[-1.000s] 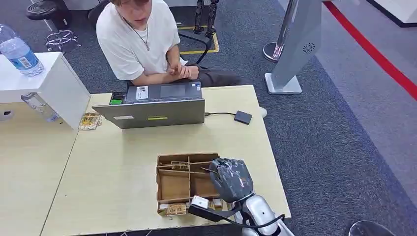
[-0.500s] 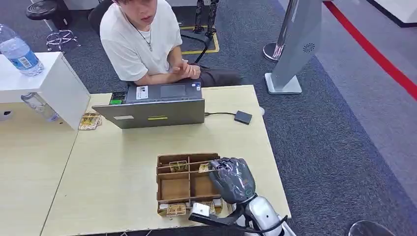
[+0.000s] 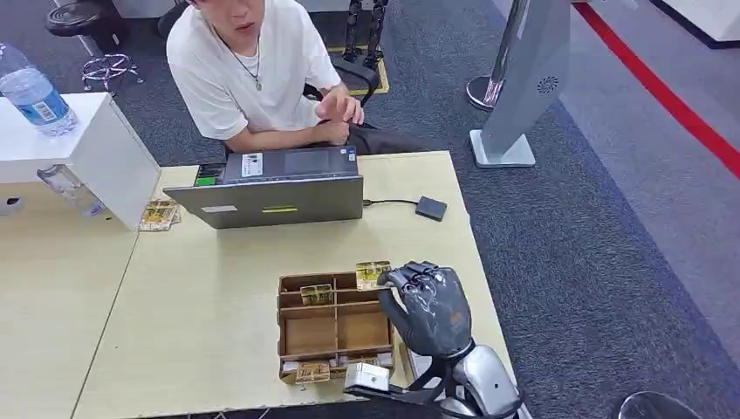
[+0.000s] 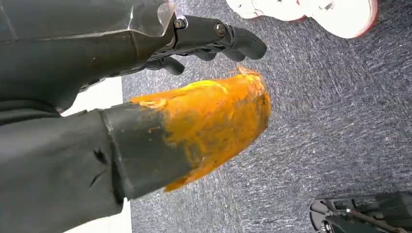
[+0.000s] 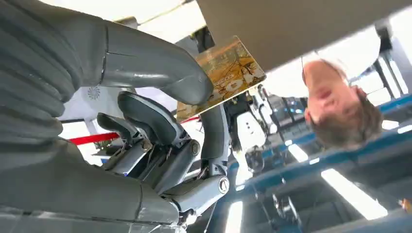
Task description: Pass the card to the sensor for recognition and then transmit it.
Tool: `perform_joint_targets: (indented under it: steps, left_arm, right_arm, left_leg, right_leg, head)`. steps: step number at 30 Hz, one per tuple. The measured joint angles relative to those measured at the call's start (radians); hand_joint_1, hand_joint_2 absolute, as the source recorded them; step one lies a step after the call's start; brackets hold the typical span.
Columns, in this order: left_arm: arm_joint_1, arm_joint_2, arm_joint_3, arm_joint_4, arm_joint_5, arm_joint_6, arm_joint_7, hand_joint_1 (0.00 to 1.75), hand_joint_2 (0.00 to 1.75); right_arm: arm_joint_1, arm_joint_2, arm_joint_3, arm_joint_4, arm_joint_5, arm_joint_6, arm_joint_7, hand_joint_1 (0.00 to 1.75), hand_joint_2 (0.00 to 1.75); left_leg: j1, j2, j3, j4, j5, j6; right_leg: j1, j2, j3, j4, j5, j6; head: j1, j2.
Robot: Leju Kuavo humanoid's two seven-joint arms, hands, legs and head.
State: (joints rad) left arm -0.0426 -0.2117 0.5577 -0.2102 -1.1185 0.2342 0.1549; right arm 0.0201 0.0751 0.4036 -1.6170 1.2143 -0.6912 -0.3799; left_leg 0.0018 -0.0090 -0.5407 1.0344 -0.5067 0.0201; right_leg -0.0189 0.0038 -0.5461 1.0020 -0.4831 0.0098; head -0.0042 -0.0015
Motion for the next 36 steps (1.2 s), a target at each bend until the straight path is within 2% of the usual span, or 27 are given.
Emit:
perform_joint_targets:
  steps: [9,21,22,23,26,31,32,36]
  left_arm:
    - [0.0,0.0,0.0,0.0,-0.016,-0.001,-0.006,0.0,0.0]
    - [-0.001,-0.002,0.0,0.0,-0.036,-0.003,-0.006,0.0,0.0]
    - [-0.001,-0.002,0.0,0.0,-0.037,-0.003,-0.006,0.0,0.0]
    - [-0.001,-0.002,0.0,0.0,-0.037,-0.003,-0.006,0.0,0.0]
    - [-0.001,-0.002,0.0,0.0,-0.037,-0.003,-0.006,0.0,0.0]
    - [-0.002,-0.002,0.0,0.0,-0.039,-0.003,-0.006,0.0,0.0]
    - [-0.001,-0.003,0.0,0.0,-0.039,-0.004,-0.006,0.0,0.0]
    - [-0.001,-0.005,0.001,0.0,-0.039,-0.004,-0.006,0.0,0.0]
  right_arm:
    - [-0.055,0.029,-0.023,-0.003,-0.02,0.0,0.016,1.75,1.75]
    - [-0.194,0.061,-0.025,0.107,-0.033,0.0,0.074,1.75,1.75]
    - [-0.205,0.063,-0.025,0.119,-0.03,0.0,0.079,0.68,1.75]
    - [-0.216,0.064,-0.025,0.133,-0.027,0.0,0.09,0.0,1.75]
    - [-0.244,0.068,-0.025,0.175,-0.026,0.0,0.122,0.0,1.75]
    - [-0.264,0.071,-0.025,0.214,-0.018,0.0,0.139,0.0,1.75]
    - [-0.265,0.071,-0.025,0.217,-0.015,0.0,0.139,0.0,0.0]
    - [-0.267,0.071,-0.025,0.228,-0.02,0.0,0.144,0.0,0.0]
  left_leg:
    - [0.0,0.0,0.0,0.0,0.001,-0.001]
    - [0.0,0.0,0.0,0.0,0.001,-0.002]
    - [0.0,0.0,0.0,0.0,0.001,-0.002]
    - [0.0,0.0,0.0,0.0,0.001,-0.002]
    - [0.0,0.0,0.0,0.0,0.001,-0.002]
    - [0.0,0.0,0.0,0.0,0.002,-0.002]
    - [0.0,0.0,0.0,0.0,0.002,-0.002]
    - [0.0,0.0,0.0,0.0,0.001,-0.002]
  right_leg:
    - [0.0,0.0,0.0,0.0,0.001,0.0]
    - [0.0,0.0,0.0,0.0,0.001,-0.001]
    - [0.0,0.0,0.0,0.001,0.001,-0.001]
    - [0.0,0.0,0.0,0.001,0.001,-0.001]
    - [0.0,0.0,0.0,0.001,0.001,-0.001]
    - [0.0,0.0,0.0,0.001,0.001,-0.001]
    - [0.0,0.0,0.0,0.001,0.001,-0.001]
    - [0.0,0.0,0.0,0.001,0.001,-0.001]
  head:
    - [0.0,0.0]
    - [0.0,0.0]
    - [0.0,0.0]
    - [0.0,0.0]
    - [0.0,0.0]
    - [0.0,0.0]
    - [0.0,0.0]
    - [0.0,0.0]
